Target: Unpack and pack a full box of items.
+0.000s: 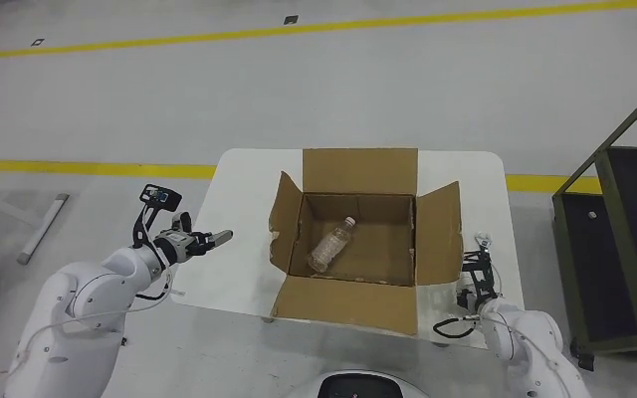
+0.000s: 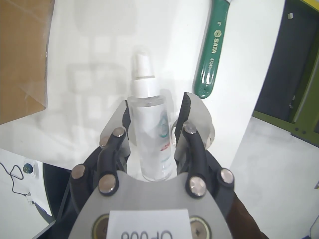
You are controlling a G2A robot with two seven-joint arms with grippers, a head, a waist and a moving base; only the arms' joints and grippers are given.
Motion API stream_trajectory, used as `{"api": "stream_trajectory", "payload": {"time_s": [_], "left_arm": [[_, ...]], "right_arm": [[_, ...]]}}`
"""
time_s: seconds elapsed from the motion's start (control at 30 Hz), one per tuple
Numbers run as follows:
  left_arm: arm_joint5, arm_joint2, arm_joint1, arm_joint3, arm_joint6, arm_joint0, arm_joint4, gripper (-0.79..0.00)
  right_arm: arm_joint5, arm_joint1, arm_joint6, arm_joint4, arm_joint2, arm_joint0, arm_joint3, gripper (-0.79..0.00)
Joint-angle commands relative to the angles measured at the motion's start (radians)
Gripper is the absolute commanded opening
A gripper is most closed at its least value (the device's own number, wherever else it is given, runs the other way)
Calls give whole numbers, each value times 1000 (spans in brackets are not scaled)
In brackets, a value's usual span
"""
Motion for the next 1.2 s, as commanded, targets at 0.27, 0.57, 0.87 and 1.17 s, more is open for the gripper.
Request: {"api": "stream_trajectory", "payload": {"time_s": [0.27,0.57,0.87,1.17], "left_arm": [[0,0,0,0,0,0,0,0],[0,0,0,0,0,0,0,0],[0,0,0,0,0,0,0,0],[0,0,0,0,0,0,0,0]], "right_arm": [[-7,-2,4,-11,-7,1,10,-397],[-6,-5,7,-17,-15,17,35,-539],[12,-5,-15,77,61,-7,-38,-785],[-101,-13,-263,655,370,-92,-197,-785]]}}
